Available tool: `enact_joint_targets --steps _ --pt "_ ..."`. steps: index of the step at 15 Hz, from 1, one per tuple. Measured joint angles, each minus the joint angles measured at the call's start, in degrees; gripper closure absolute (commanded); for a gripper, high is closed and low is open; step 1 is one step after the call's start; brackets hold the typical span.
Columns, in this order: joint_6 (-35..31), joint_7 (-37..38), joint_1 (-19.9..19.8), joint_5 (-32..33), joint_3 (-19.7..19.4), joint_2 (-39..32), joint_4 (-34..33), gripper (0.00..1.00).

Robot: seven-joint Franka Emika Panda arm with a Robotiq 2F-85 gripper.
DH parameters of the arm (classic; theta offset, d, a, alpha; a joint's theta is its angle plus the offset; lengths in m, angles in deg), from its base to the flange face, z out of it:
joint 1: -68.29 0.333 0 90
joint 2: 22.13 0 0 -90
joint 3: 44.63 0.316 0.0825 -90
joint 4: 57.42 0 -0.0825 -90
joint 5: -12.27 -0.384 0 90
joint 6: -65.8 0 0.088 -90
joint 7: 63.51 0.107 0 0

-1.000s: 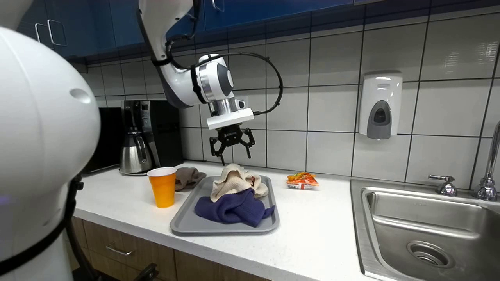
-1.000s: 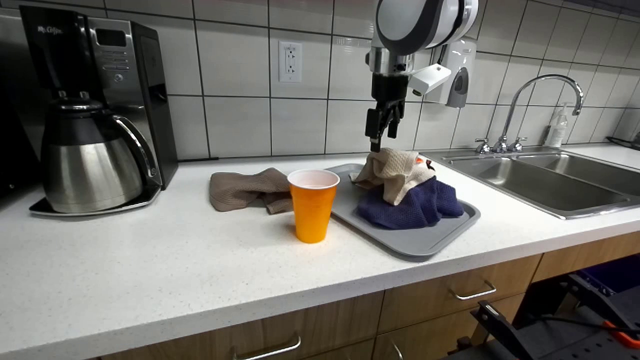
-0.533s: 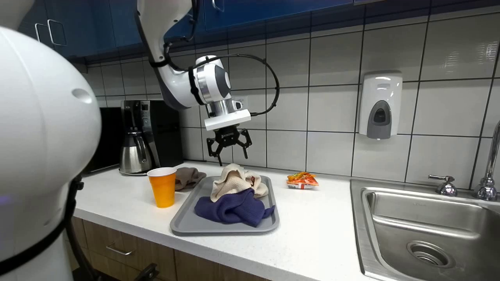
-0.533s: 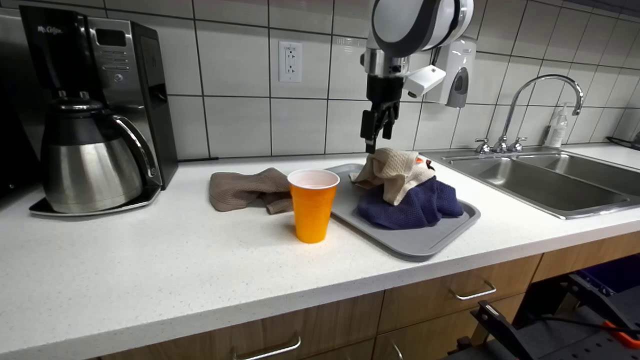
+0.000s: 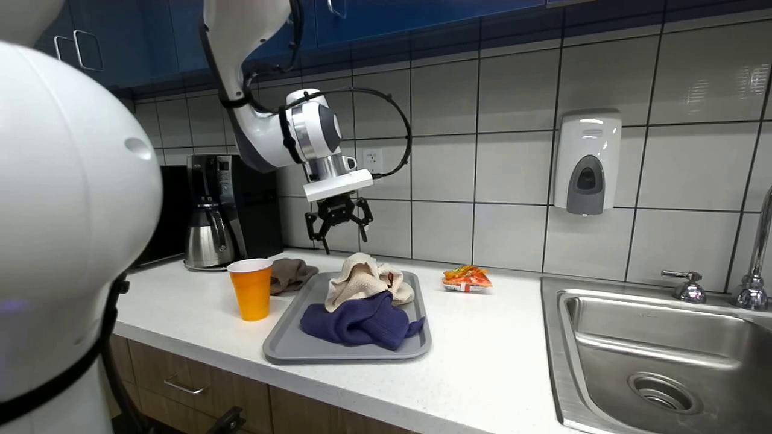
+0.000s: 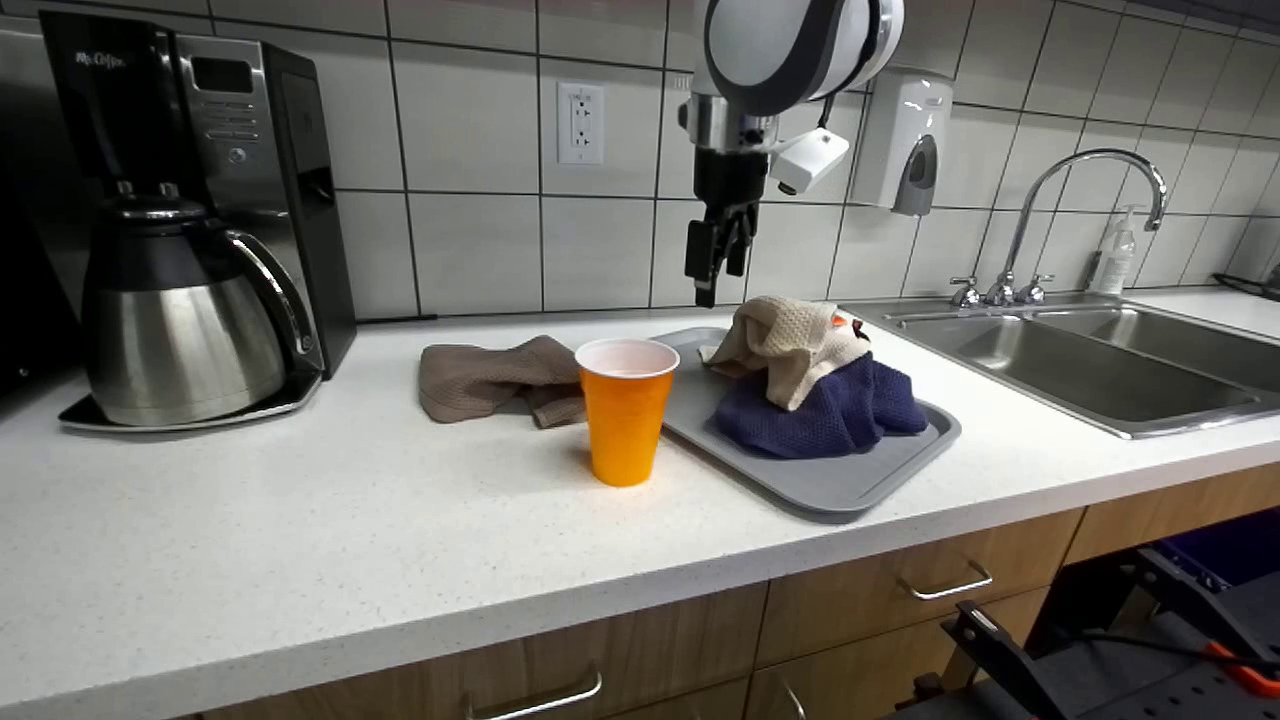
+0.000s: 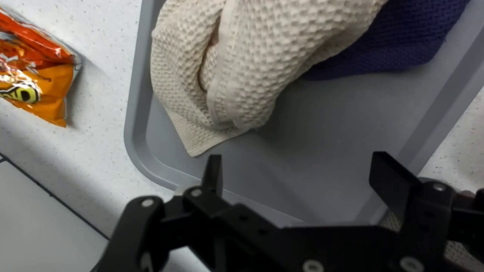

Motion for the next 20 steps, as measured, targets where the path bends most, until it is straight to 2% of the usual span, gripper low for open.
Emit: enact_joint_targets --steps 20 --pt "-2.41 -4.15 0.40 -1.33 4.73 -11.34 -11.73 0.00"
